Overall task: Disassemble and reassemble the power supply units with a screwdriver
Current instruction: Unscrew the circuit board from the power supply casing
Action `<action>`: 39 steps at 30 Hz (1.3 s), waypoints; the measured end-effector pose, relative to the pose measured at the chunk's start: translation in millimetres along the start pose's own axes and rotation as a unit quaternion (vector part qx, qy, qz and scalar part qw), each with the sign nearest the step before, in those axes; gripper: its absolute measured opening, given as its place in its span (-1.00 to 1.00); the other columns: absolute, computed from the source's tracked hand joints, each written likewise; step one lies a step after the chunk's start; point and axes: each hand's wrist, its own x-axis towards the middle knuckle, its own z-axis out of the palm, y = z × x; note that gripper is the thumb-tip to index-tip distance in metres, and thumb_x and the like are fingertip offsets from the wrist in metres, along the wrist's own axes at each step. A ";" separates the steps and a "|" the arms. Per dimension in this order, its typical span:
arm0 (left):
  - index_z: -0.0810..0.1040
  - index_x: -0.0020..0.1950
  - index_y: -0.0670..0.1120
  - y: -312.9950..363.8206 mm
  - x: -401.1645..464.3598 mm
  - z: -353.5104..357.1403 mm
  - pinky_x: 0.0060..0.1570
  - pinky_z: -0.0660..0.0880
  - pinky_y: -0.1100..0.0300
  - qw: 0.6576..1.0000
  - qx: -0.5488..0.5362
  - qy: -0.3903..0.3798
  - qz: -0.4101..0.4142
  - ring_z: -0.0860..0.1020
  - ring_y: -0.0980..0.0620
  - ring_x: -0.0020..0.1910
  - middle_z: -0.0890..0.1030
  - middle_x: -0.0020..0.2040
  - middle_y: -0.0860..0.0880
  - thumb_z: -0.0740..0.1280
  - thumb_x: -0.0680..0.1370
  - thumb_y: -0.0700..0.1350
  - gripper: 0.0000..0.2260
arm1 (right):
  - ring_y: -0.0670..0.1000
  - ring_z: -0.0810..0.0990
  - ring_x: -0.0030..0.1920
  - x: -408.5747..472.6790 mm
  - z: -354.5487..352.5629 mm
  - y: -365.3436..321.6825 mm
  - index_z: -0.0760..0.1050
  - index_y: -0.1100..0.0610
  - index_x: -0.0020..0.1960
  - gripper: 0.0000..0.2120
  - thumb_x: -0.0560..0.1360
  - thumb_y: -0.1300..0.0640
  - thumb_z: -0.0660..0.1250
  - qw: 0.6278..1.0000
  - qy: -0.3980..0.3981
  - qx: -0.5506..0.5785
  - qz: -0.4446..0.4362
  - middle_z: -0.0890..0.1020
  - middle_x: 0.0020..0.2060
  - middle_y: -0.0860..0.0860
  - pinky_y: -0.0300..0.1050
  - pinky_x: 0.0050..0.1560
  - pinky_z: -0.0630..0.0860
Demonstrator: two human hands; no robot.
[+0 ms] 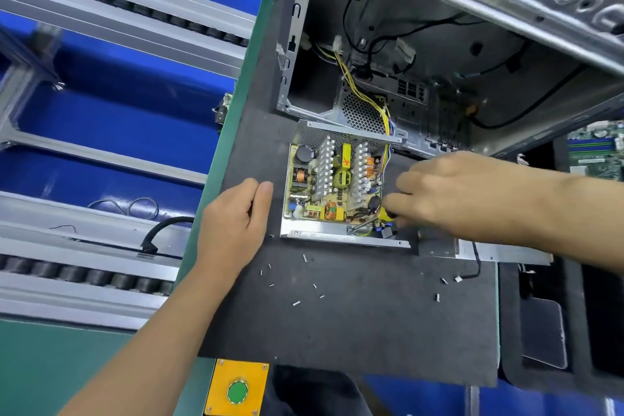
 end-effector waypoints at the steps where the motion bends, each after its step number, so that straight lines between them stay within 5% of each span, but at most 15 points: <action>1: 0.31 -0.31 -0.22 -0.1 -0.1 0.3 -0.38 0.34 -0.10 1.000 0.001 0.000 0.003 0.36 -0.15 -0.43 0.40 -0.44 -0.13 0.09 0.66 0.03 -0.56 | 0.11 0.53 -0.06 1.4 -1.6 -3.2 0.30 0.00 0.02 -0.85 0.69 -0.03 0.05 1.000 -0.002 0.000 0.015 0.46 -0.16 -0.05 -0.03 -0.07 0.50; 3: 0.30 -0.32 -0.22 -0.7 0.1 1.0 -0.38 0.33 -0.07 1.000 0.004 0.002 0.006 0.36 -0.14 -0.43 0.39 -0.45 -0.12 0.09 0.66 0.03 -0.57 | 0.19 0.51 -0.21 10.8 -6.1 -18.6 0.32 0.03 -0.16 -0.71 0.68 -0.07 0.06 0.994 -0.010 0.065 0.083 0.39 -0.32 -0.01 -0.04 -0.17 0.43; 5: 0.31 -0.31 -0.22 -0.4 0.2 1.5 -0.37 0.33 -0.06 1.000 0.009 0.000 0.006 0.36 -0.14 -0.43 0.40 -0.44 -0.12 0.09 0.66 0.03 -0.57 | 0.14 0.45 -0.30 21.1 -4.8 -29.8 0.39 0.07 -0.21 -0.68 0.66 -0.04 0.11 0.941 -0.040 0.264 0.208 0.33 -0.36 0.01 -0.09 -0.24 0.39; 9: 0.32 -0.30 -0.22 -0.2 -0.4 1.2 -0.36 0.33 -0.05 1.000 0.017 -0.003 0.003 0.38 -0.15 -0.41 0.42 -0.44 -0.12 0.07 0.66 0.05 -0.56 | 0.03 0.52 -0.37 11.6 -5.8 -14.6 0.56 0.14 0.13 -0.56 0.59 -0.22 0.21 0.811 -0.127 0.479 0.311 0.57 -0.26 0.05 -0.22 -0.38 0.47; 12: 0.32 -0.30 -0.22 0.5 -0.9 0.7 -0.35 0.34 -0.06 1.000 0.014 -0.007 -0.001 0.38 -0.15 -0.41 0.42 -0.43 -0.11 0.06 0.65 0.06 -0.55 | -0.01 0.54 -0.22 -3.2 2.4 -17.5 0.32 -0.08 0.19 -0.73 0.57 -0.13 0.29 0.886 -0.077 0.398 0.227 0.52 -0.12 -0.06 -0.03 -0.12 0.53; 14: 0.32 -0.30 -0.22 0.4 -0.9 0.6 -0.35 0.35 -0.08 1.000 0.015 -0.009 0.003 0.38 -0.15 -0.41 0.42 -0.43 -0.11 0.07 0.66 0.06 -0.55 | 0.03 0.43 -0.20 -6.1 5.0 -20.9 0.25 -0.02 0.10 -0.85 0.61 0.11 0.22 0.981 -0.029 0.148 0.120 0.40 -0.11 -0.06 -0.01 -0.13 0.52; 16: 0.32 -0.30 -0.21 -0.3 -0.6 0.5 -0.37 0.35 -0.08 1.000 0.016 -0.010 0.005 0.38 -0.14 -0.41 0.41 -0.43 -0.10 0.07 0.66 0.06 -0.56 | 0.08 0.47 -0.13 -3.4 4.4 -19.6 0.27 0.02 0.07 -0.89 0.61 0.18 0.18 0.999 0.002 0.016 0.036 0.32 -0.16 -0.05 0.00 -0.06 0.54; 19: 0.31 -0.30 -0.19 -2.1 -0.7 1.2 -0.39 0.34 -0.06 1.000 0.016 -0.009 0.002 0.37 -0.12 -0.42 0.40 -0.44 -0.08 0.07 0.66 0.06 -0.57 | 0.14 0.47 -0.21 6.6 -2.3 -17.8 0.40 0.05 -0.04 -0.88 0.62 0.03 0.17 0.997 0.013 0.046 0.056 0.32 -0.30 -0.04 -0.04 -0.16 0.46; 21: 0.31 -0.30 -0.19 -2.6 -0.7 2.2 -0.39 0.34 -0.05 1.000 0.022 -0.010 0.002 0.38 -0.12 -0.42 0.40 -0.44 -0.08 0.07 0.66 0.06 -0.57 | 0.14 0.45 -0.26 15.8 -5.6 -17.8 0.39 0.07 -0.20 -0.74 0.61 -0.04 0.19 0.955 -0.026 0.239 0.172 0.32 -0.35 -0.01 -0.07 -0.21 0.44; 25: 0.33 -0.29 -0.21 -0.8 -0.7 1.4 -0.37 0.34 -0.03 0.999 0.036 -0.014 0.002 0.39 -0.14 -0.40 0.41 -0.43 -0.10 0.04 0.66 0.08 -0.54 | 0.06 0.37 -0.50 20.3 -6.8 -7.9 0.57 0.24 -0.06 -0.64 0.57 -0.09 0.32 0.756 -0.091 0.543 0.354 0.42 -0.46 0.06 -0.22 -0.45 0.35; 27: 0.33 -0.29 -0.20 -0.9 -1.0 0.7 -0.37 0.34 -0.04 0.999 0.036 -0.013 0.002 0.39 -0.13 -0.41 0.42 -0.43 -0.10 0.04 0.66 0.09 -0.54 | 0.05 0.51 -0.41 16.7 -3.6 -5.2 0.58 0.19 0.01 -0.58 0.55 -0.19 0.31 0.796 -0.106 0.503 0.319 0.55 -0.35 0.04 -0.20 -0.33 0.47; 29: 0.33 -0.29 -0.19 0.2 -1.9 0.6 -0.37 0.35 -0.06 0.999 0.032 -0.018 0.002 0.39 -0.13 -0.41 0.42 -0.42 -0.10 0.04 0.66 0.09 -0.55 | 0.08 0.58 -0.08 11.4 1.0 -9.1 0.53 0.08 0.10 -0.65 0.54 -0.19 0.31 0.888 -0.070 0.379 0.253 0.61 -0.06 0.00 -0.11 -0.08 0.52; 32: 0.33 -0.29 -0.18 0.3 -1.5 0.2 -0.36 0.36 -0.08 0.999 0.033 -0.016 -0.003 0.41 -0.12 -0.40 0.44 -0.42 -0.09 0.03 0.66 0.09 -0.55 | 0.18 0.59 -0.06 6.6 -1.8 -17.9 0.45 0.04 0.07 -0.86 0.63 -0.02 0.22 0.986 0.029 0.088 0.142 0.55 -0.07 0.02 0.00 -0.13 0.56; 35: 0.33 -0.28 -0.17 1.0 -0.8 -0.3 -0.34 0.39 -0.10 0.999 0.033 -0.021 -0.008 0.42 -0.11 -0.39 0.46 -0.41 -0.08 0.02 0.66 0.11 -0.55 | 0.17 0.47 -0.28 13.5 -1.9 -25.8 0.35 0.07 -0.18 -0.73 0.66 0.00 0.14 0.990 0.041 0.048 0.125 0.37 -0.34 0.02 -0.04 -0.25 0.50; 39: 0.37 -0.26 -0.21 4.5 -2.6 -2.3 -0.28 0.42 -0.15 0.999 0.003 -0.029 -0.019 0.47 -0.15 -0.35 0.51 -0.37 -0.12 0.01 0.63 0.15 -0.51 | 0.03 0.46 -0.46 26.1 -9.4 -9.8 0.47 0.16 -0.30 -0.51 0.66 -0.12 0.11 0.898 -0.078 0.337 0.272 0.44 -0.44 0.07 -0.17 -0.40 0.39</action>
